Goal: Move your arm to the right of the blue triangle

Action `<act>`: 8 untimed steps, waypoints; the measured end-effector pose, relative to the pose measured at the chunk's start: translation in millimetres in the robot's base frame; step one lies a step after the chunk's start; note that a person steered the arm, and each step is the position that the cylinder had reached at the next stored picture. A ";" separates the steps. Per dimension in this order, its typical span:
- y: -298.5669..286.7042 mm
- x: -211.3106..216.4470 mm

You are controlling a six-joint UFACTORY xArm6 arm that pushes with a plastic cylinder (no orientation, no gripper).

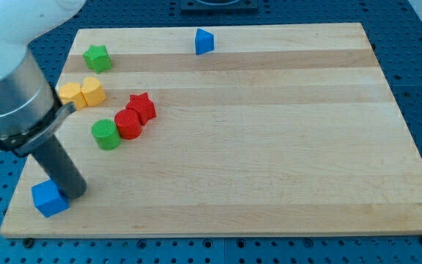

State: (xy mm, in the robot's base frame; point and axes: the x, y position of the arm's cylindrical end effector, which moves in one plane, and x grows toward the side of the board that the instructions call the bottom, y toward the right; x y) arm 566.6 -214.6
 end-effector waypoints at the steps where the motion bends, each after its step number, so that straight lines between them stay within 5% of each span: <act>1: 26.6 -7.0; 6: 386.6 -161.1; 8: 354.0 -258.3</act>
State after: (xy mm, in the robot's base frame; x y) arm 308.3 139.4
